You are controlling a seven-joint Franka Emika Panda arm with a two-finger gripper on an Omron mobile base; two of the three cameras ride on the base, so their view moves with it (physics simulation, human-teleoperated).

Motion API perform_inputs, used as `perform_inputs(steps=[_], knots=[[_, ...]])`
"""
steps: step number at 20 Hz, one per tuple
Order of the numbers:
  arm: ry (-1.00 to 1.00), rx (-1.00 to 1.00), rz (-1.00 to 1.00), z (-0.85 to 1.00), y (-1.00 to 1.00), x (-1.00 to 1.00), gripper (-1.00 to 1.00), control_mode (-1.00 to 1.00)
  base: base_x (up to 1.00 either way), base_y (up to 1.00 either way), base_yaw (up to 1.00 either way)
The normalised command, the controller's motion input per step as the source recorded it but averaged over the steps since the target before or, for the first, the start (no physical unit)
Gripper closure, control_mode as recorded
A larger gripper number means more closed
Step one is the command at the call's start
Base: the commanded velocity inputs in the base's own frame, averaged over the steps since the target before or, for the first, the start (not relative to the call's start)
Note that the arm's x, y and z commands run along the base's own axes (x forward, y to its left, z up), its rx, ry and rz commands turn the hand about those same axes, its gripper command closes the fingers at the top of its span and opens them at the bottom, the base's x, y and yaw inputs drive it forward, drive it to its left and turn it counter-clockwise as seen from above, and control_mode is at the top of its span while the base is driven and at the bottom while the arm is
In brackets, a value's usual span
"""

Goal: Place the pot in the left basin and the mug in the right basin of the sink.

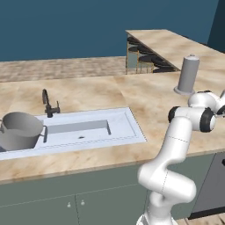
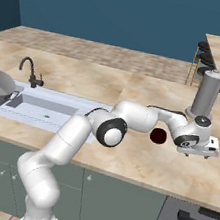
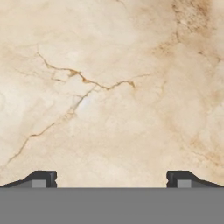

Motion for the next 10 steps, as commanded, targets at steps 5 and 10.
perform_inputs(steps=[5,10], knots=[[0.0,0.0,0.0,0.0,0.0,0.0,-1.0,1.0,0.0,-0.34,0.0],[0.0,0.0,0.0,0.0,0.0,0.0,-1.0,1.0,0.0,-0.27,0.0]])
